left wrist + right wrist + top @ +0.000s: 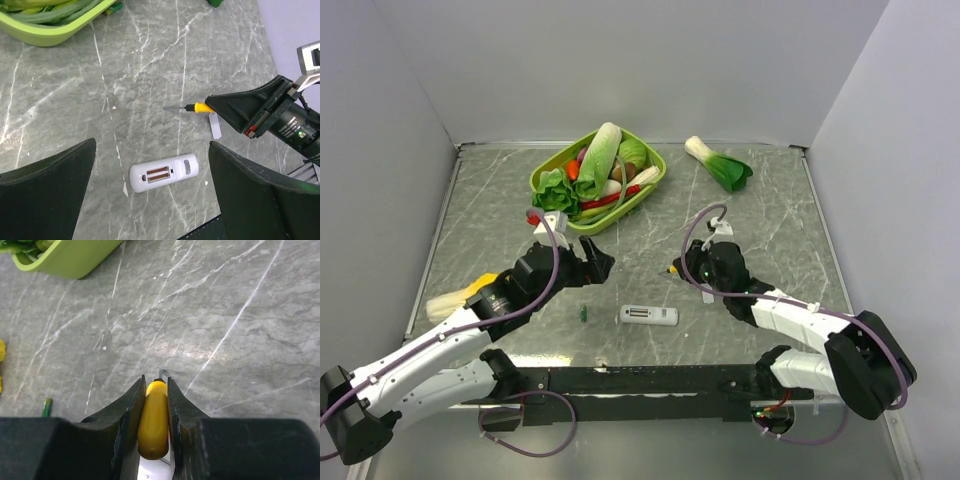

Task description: Unload the batteries from the remote control

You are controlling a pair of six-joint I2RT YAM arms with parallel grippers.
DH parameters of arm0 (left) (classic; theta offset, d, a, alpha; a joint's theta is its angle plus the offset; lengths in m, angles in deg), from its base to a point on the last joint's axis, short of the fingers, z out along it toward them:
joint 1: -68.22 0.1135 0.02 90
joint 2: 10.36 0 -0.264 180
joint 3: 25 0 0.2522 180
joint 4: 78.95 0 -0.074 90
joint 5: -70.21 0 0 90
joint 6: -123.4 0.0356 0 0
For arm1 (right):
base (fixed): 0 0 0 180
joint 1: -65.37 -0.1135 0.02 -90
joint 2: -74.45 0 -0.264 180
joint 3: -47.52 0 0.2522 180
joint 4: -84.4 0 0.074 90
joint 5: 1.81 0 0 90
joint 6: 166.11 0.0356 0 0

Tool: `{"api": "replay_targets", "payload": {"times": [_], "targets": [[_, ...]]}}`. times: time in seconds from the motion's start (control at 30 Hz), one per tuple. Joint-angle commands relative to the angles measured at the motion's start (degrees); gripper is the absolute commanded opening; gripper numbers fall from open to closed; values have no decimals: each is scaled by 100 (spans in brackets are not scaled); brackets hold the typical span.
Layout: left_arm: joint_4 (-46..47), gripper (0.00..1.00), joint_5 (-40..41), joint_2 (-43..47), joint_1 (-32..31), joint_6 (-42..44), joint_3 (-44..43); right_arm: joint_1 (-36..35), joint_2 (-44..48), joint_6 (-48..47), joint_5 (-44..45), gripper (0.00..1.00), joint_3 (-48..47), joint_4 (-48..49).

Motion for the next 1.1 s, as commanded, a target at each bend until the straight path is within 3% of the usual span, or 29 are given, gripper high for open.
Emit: {"api": "replay_targets", "payload": {"times": [0.0,0.13,0.47,0.7,0.93,1.07], "targets": [[67,100,166,66,5,-92,44,133,-111,283,-244,7,195,529],[101,99,193,66,5,-92,44,177,-155,379,-402,12,195,485],[75,99,166,-22,5,-127,0,186,178,1065,-384,45,818,661],[216,100,114,-127,5,-179,9,186,460,1250,-305,57,1240,670],[190,99,69,-259,5,-110,-87,186,1206,559,-287,59,908,-286],[181,99,-44,-312,5,-48,-228,151,2074,-181,-498,61,206,-1655]]}}
